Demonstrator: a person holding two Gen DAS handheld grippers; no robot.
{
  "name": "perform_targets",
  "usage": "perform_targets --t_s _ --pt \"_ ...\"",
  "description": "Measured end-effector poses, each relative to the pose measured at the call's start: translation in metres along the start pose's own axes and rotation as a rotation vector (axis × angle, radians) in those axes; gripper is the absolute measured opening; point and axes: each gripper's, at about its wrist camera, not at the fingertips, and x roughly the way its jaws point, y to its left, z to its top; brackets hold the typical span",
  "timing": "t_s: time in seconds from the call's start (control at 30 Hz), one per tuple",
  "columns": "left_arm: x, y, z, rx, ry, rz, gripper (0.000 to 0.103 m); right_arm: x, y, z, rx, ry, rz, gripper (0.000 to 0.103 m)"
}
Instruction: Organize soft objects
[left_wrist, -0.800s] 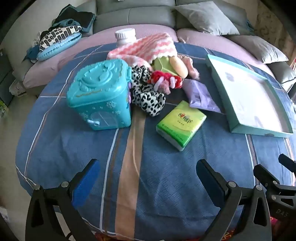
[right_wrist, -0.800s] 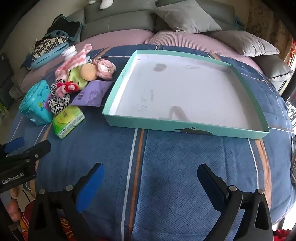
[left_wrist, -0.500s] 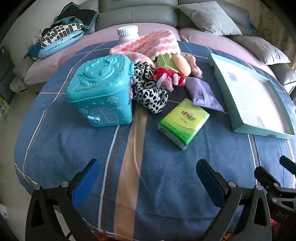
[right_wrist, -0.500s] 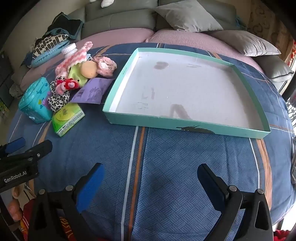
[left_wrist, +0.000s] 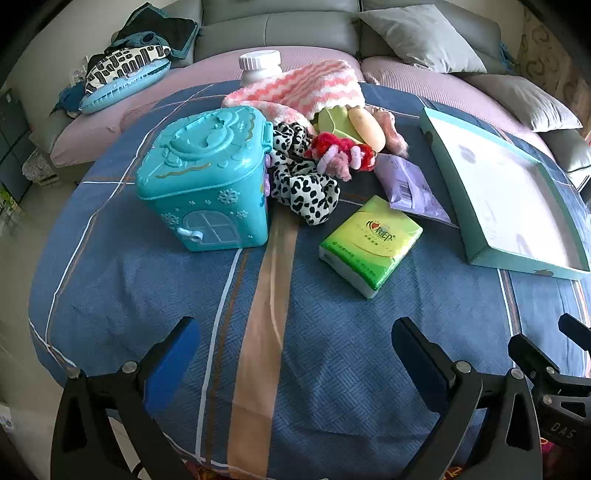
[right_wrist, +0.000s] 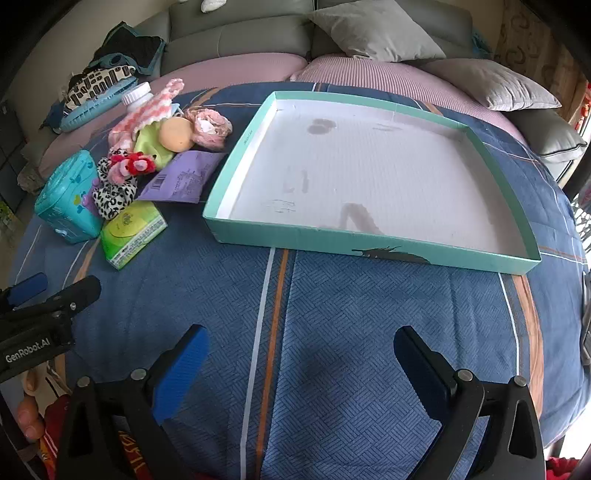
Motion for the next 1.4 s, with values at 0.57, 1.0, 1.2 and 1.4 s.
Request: perform_targets --t_s 0.57,1.0,1.2,1.4 --pt "0.0046 -0.0014 0.0043 0.005 0.012 -0.006 0.103 0.0025 0.0012 0.0031 0.012 0.002 -0.001 0.102" --pt "0.0041 -0.0011 0.0025 0.007 0.010 -0.007 0.103 0.0026 0.0013 0.0022 0.012 0.000 -0.002 0.102" --pt "0.0031 -0.0013 0.0004 0.006 0.009 -0.008 0.103 0.0025 0.0010 0.0019 0.012 0.000 -0.002 0.102" --pt "0.0028 -0.0014 0.0002 0.007 0.009 -0.006 0.103 0.0015 0.0007 0.0010 0.013 -0.003 -0.002 0.102"
